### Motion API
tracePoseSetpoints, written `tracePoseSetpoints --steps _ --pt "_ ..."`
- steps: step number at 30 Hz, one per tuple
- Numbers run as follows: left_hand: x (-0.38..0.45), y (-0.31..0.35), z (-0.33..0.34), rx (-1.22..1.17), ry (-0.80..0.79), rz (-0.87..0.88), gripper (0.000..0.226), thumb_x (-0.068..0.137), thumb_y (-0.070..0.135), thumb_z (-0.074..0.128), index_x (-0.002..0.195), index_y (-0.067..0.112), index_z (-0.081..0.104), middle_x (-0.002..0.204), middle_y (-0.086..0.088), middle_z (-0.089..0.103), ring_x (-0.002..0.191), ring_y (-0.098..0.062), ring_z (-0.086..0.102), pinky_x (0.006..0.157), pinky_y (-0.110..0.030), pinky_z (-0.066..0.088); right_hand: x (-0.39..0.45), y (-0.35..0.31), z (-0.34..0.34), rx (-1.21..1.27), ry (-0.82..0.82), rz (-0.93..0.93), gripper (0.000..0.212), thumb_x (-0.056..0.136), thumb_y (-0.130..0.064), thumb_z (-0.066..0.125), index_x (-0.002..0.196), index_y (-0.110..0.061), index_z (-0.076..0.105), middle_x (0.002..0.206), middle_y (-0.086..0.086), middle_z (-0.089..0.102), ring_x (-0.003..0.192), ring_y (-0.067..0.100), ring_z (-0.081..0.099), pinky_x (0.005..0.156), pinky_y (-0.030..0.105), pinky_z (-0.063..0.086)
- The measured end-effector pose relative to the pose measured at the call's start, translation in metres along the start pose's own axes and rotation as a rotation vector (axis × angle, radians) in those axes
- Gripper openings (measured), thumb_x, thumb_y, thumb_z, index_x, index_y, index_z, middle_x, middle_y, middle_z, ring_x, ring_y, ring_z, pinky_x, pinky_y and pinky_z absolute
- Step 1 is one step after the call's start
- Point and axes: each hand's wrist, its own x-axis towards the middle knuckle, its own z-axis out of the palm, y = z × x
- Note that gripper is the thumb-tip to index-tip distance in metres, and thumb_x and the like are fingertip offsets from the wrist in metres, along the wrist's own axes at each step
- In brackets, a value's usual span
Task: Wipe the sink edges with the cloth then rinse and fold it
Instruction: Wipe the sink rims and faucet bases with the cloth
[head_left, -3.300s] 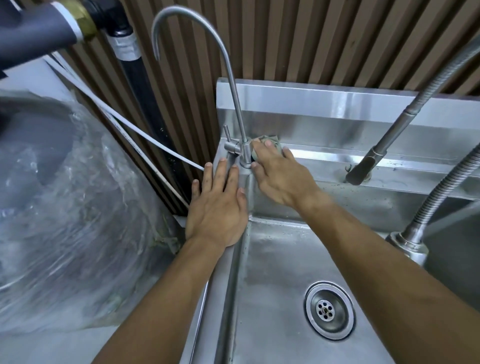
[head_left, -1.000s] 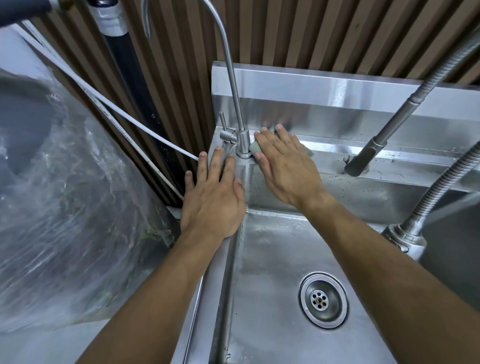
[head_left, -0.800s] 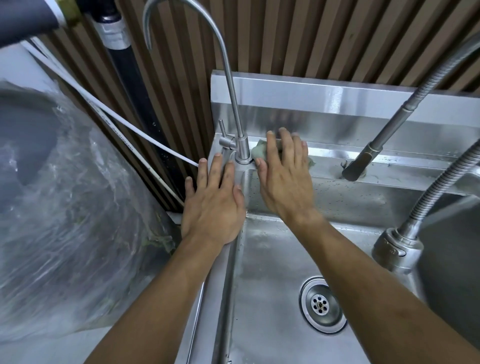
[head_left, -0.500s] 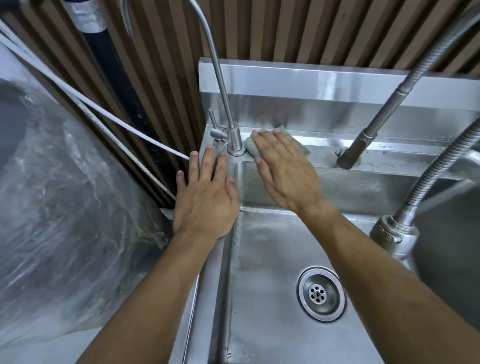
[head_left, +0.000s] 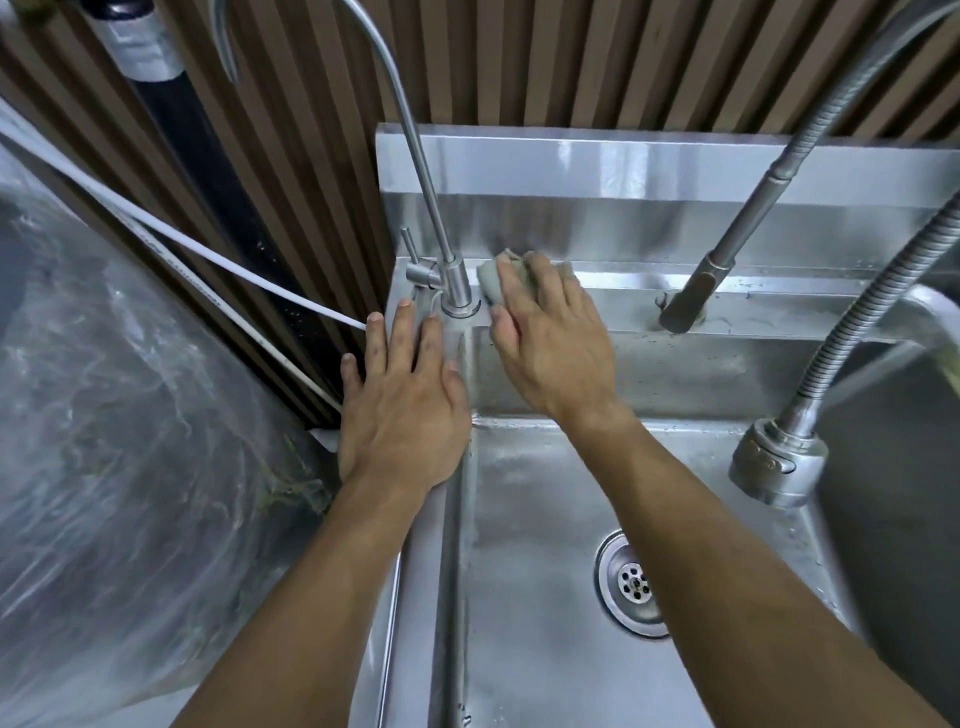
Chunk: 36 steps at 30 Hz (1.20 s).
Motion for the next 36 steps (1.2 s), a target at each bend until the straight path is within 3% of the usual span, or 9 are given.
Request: tracePoseSetpoints --steps 6,10,13,19,21,25,30,34,36 --pt "-0.001 0.000 0.000 -0.004 0.023 0.005 0.062 0.105 0.042 0.014 0.165 0.026 0.012 0.174 0.002 -0.001 0.159 -0.026 -0.001 0.127 -0.054 0.010 0.000 0.003 0.010 -0.025 0.111 0.571 0.063 0.111 -0.037 0.020 0.163 -0.002 0.012 0.171 0.019 0.007 0.159 0.038 0.001 0.128 0.045 0.006" --pt "-0.002 -0.001 0.001 0.002 0.015 0.005 0.061 0.106 0.041 0.014 0.165 0.026 0.011 0.174 0.002 -0.004 0.160 -0.025 -0.003 0.127 -0.054 0.009 0.005 -0.038 0.017 0.017 0.006 0.286 0.065 0.110 -0.040 0.016 0.164 -0.004 0.005 0.171 0.023 0.001 0.159 0.037 0.003 0.129 0.049 0.005" --pt "-0.002 -0.002 0.000 -0.002 0.014 0.006 0.061 0.106 0.041 0.013 0.165 0.026 0.011 0.174 0.002 -0.004 0.159 -0.025 -0.003 0.127 -0.053 0.008 0.003 -0.022 0.012 0.019 0.010 0.113 0.060 0.111 -0.039 0.021 0.162 -0.009 0.020 0.167 0.019 0.023 0.155 0.035 0.020 0.128 0.046 0.012" --pt "-0.004 -0.002 -0.002 0.002 0.007 0.013 0.061 0.106 0.041 0.012 0.165 0.027 0.008 0.174 0.002 -0.005 0.159 -0.025 -0.004 0.127 -0.052 0.006 -0.001 0.017 0.004 -0.047 0.094 0.590 0.063 0.110 -0.036 0.028 0.159 0.002 0.017 0.161 0.021 0.028 0.151 0.039 0.024 0.122 0.045 0.023" --pt "-0.005 -0.001 -0.002 0.002 0.011 0.011 0.060 0.107 0.041 0.012 0.165 0.026 0.008 0.174 0.002 -0.004 0.159 -0.026 -0.004 0.128 -0.052 0.006 0.006 0.002 0.006 -0.005 0.109 0.627 0.064 0.108 -0.036 0.033 0.158 0.001 0.020 0.158 0.020 0.033 0.147 0.039 0.030 0.120 0.046 0.025" --pt "-0.005 0.000 -0.002 -0.003 0.011 0.004 0.061 0.106 0.041 0.012 0.165 0.027 0.007 0.174 0.002 -0.005 0.159 -0.025 -0.005 0.128 -0.052 0.007 0.010 -0.017 0.015 0.132 0.203 0.343 0.044 0.105 -0.026 0.042 0.146 -0.013 0.045 0.136 0.008 0.052 0.122 0.030 0.048 0.110 0.043 0.032" --pt "-0.003 0.000 -0.001 -0.005 0.012 0.003 0.060 0.107 0.041 0.012 0.165 0.027 0.007 0.174 0.002 -0.006 0.159 -0.025 -0.005 0.128 -0.052 0.006 0.011 -0.010 0.010 0.536 0.611 0.378 0.044 0.107 -0.017 0.047 0.150 -0.010 0.046 0.144 0.013 0.050 0.132 0.028 0.046 0.111 0.048 0.034" --pt "-0.001 -0.001 0.001 -0.012 0.021 -0.002 0.061 0.106 0.041 0.014 0.164 0.026 0.011 0.174 0.002 -0.002 0.159 -0.025 -0.002 0.127 -0.053 0.008 0.031 0.000 0.015 0.132 0.262 -0.119 0.055 0.111 -0.022 0.041 0.163 -0.016 0.024 0.171 0.018 0.013 0.159 0.036 0.010 0.126 0.053 0.015" --pt "-0.001 -0.001 0.001 -0.009 0.019 0.004 0.061 0.105 0.042 0.013 0.164 0.027 0.010 0.174 0.002 -0.002 0.159 -0.025 -0.002 0.127 -0.054 0.008 0.028 0.005 0.021 0.058 0.183 -0.188 0.055 0.111 -0.025 0.039 0.164 -0.020 0.023 0.172 0.018 0.007 0.160 0.034 0.005 0.127 0.051 0.013"
